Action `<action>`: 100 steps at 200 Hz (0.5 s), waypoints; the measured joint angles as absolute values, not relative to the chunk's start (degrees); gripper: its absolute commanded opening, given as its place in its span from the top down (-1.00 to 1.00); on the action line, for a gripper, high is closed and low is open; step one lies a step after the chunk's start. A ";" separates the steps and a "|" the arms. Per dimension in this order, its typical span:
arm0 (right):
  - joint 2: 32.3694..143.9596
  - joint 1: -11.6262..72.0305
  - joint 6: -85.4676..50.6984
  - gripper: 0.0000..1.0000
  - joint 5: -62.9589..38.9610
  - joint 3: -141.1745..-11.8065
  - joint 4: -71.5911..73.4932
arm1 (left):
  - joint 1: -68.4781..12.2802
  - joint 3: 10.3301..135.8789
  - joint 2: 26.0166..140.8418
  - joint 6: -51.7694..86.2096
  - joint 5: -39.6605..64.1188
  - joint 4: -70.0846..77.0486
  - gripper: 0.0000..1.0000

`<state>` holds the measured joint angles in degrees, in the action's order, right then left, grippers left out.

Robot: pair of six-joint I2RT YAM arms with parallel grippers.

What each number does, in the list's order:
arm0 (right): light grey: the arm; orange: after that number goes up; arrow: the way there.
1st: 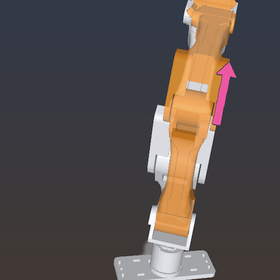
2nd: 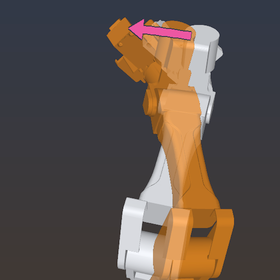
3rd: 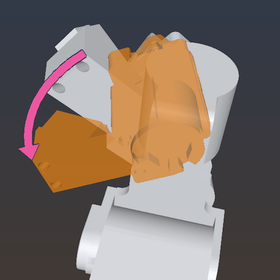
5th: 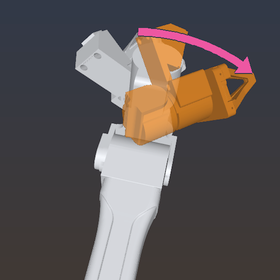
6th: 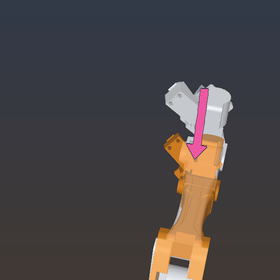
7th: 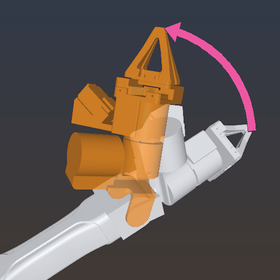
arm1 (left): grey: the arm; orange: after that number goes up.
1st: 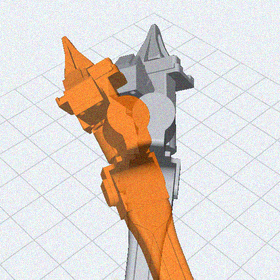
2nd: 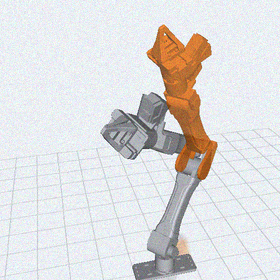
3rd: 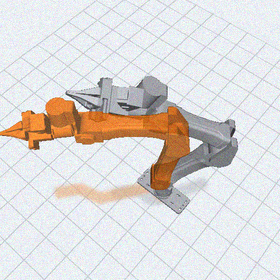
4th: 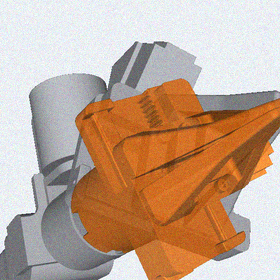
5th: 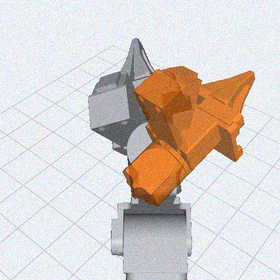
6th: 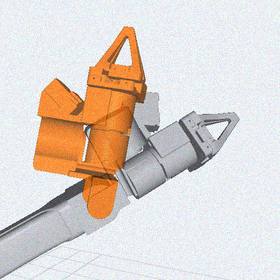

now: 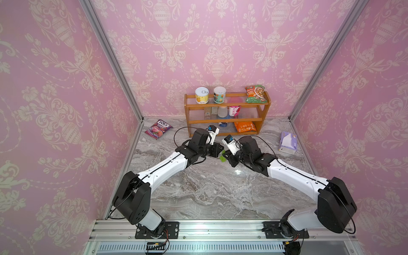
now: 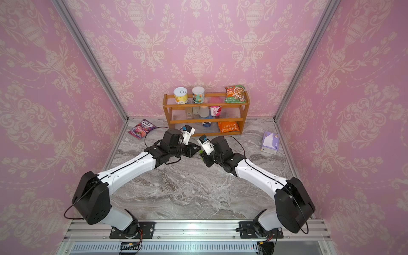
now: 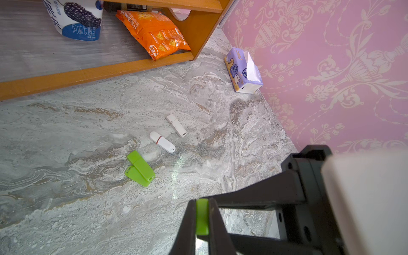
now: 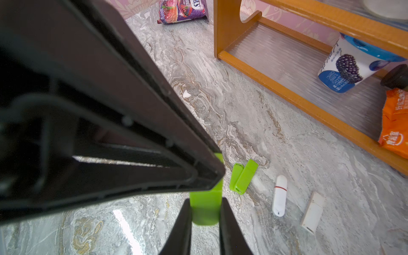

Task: Close the usb drive cover
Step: Close the cover of the USB drive.

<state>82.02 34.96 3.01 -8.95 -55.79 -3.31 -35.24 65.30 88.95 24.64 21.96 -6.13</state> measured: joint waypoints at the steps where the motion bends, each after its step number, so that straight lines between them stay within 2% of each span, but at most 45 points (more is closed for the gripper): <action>1: 82.02 34.96 3.01 1.00 -8.93 -55.75 -3.31 | -35.24 65.32 88.97 24.62 21.96 -6.15 1.00; 100: 82.00 34.89 3.90 1.00 -8.12 -55.66 -3.38 | -36.01 65.73 89.30 21.65 21.02 -6.59 1.00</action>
<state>82.00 34.89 3.90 -8.12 -55.66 -3.38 -36.01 65.73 89.30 21.65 21.02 -6.59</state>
